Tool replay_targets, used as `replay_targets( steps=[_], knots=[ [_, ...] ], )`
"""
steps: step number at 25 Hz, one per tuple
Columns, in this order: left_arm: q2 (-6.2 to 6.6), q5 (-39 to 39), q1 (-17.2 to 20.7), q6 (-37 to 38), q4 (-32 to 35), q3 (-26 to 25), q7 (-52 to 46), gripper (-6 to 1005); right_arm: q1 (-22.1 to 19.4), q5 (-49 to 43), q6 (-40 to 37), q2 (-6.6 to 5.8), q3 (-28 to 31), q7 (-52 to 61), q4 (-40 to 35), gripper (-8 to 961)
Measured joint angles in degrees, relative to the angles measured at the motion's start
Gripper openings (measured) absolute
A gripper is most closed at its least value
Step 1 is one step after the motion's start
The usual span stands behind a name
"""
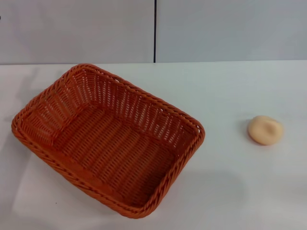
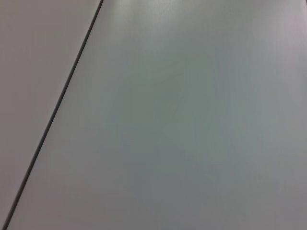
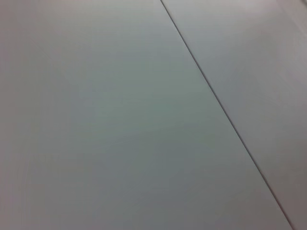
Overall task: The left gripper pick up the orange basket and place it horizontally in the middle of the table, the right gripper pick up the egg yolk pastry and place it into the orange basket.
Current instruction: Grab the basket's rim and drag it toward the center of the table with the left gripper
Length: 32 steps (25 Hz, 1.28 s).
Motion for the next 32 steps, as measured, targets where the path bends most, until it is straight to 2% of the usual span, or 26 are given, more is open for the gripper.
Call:
replay_targets(
  steps=[16, 23, 26, 28, 29, 32],
  knots=[
    [0.00, 0.0, -0.5, -0.8, -0.2, -0.2, -0.2, 662, 0.4, 0.0, 0.4, 0.01, 0.0, 0.0, 0.9, 654],
    [0.26, 0.0, -1.8, -1.7, 2.2, 0.8, -5.8, 662, 0.4, 0.0, 0.5, 0.22, -0.1, 0.0, 0.9, 654],
    [0.41, 0.1, -2.1, -3.1, 6.8, 4.1, -11.3, 662, 0.4, 0.0, 0.6, 0.32, -0.2, 0.0, 0.9, 655],
    [0.51, 0.1, -2.2, -5.6, 12.6, 8.5, -17.1, 662, 0.4, 0.0, 0.6, 0.38, -0.3, 0.0, 0.9, 655],
    [0.68, 0.2, -2.3, -8.9, 18.0, 13.1, -23.1, 662, 0.4, 0.0, 0.8, 0.40, -0.3, 0.0, 0.9, 655],
    [1.06, 0.8, -2.0, -14.1, 26.4, 18.9, -31.4, 661, 0.4, 0.0, 1.0, 0.42, -0.3, 0.0, 1.0, 655]
  ],
)
